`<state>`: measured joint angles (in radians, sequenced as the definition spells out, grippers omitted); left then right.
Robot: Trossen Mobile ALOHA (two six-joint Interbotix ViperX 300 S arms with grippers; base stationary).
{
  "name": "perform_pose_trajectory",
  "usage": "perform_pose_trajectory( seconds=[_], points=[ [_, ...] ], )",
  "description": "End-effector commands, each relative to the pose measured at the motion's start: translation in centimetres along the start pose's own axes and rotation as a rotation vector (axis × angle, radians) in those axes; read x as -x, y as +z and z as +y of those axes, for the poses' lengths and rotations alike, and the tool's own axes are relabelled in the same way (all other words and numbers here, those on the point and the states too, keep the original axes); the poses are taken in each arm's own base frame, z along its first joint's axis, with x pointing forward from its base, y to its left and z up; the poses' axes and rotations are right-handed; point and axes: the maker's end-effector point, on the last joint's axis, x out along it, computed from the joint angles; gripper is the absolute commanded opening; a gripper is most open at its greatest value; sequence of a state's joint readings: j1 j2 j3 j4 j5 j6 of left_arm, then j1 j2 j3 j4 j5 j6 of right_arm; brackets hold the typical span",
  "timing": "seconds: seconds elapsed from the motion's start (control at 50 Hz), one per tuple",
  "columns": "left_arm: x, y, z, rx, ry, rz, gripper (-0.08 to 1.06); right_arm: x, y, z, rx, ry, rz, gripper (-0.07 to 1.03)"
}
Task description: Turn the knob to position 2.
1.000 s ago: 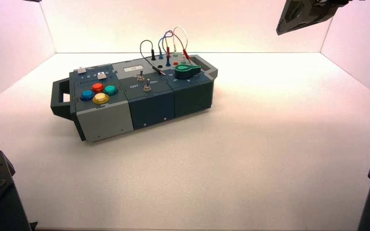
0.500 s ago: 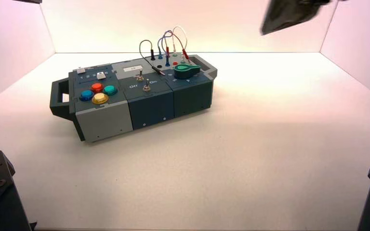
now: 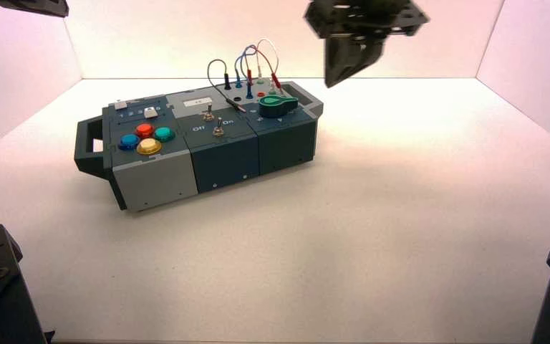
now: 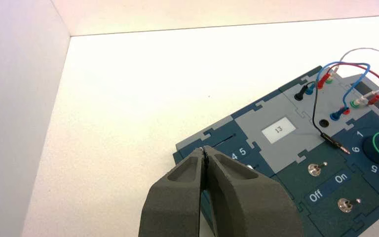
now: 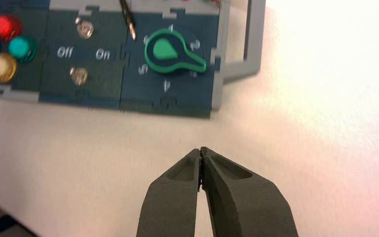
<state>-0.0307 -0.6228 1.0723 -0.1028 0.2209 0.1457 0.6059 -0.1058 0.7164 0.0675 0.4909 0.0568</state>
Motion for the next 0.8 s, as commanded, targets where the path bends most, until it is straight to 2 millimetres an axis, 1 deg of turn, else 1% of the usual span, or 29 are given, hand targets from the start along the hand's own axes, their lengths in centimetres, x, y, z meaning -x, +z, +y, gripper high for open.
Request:
perform_pose_trajectory(
  seconds=[0.02, 0.04, 0.28, 0.42, 0.8],
  points=[
    [0.4, 1.7, 0.1, -0.008, 0.004, -0.044, -0.03, -0.3, 2.7, 0.4, 0.005, 0.005, -0.035, -0.02],
    [0.4, 1.7, 0.1, -0.006, 0.004, -0.043, -0.03, -0.8, 3.0, 0.5, 0.005, 0.005, -0.027, -0.02],
    [0.5, 1.8, 0.1, -0.006, 0.005, -0.049, -0.03, -2.5, 4.2, 0.5, 0.005, 0.003, -0.004, -0.02],
    [0.5, 2.0, 0.1, -0.006, 0.005, -0.055, -0.03, -3.5, 4.3, 0.5, 0.004, 0.001, 0.014, -0.02],
    [0.5, 2.1, 0.2, -0.006, 0.006, -0.06, -0.03, -5.1, 4.0, 0.2, 0.0, -0.006, 0.047, -0.02]
  ],
)
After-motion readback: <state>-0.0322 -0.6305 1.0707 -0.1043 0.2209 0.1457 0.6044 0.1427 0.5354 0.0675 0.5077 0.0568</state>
